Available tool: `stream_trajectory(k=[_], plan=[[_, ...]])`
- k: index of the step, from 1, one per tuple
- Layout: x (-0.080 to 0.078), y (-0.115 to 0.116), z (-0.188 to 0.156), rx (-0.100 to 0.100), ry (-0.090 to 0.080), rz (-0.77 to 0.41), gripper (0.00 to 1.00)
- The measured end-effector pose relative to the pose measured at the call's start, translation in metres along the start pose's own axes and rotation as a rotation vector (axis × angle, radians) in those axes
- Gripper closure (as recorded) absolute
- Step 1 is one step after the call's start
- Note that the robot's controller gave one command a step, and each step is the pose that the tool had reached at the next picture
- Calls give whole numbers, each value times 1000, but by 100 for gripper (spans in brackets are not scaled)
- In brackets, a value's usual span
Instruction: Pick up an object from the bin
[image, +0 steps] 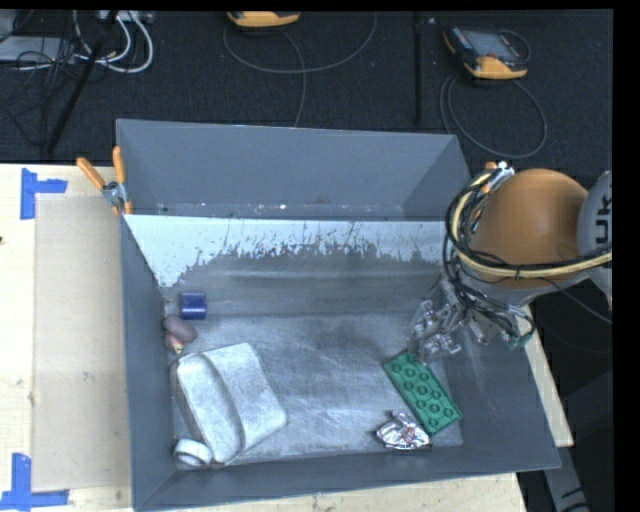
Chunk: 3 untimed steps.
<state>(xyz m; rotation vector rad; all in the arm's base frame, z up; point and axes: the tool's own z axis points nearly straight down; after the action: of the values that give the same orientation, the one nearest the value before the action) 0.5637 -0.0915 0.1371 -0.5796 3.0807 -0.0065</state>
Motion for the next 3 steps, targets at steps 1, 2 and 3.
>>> stream_trajectory(k=[1, 2, 3], plan=[[1, 3, 4, -7, 5, 1, 0], [12, -16, 64, -12, 3, -496, 0], [8, -16, 61, -5, -14, -493, 100]])
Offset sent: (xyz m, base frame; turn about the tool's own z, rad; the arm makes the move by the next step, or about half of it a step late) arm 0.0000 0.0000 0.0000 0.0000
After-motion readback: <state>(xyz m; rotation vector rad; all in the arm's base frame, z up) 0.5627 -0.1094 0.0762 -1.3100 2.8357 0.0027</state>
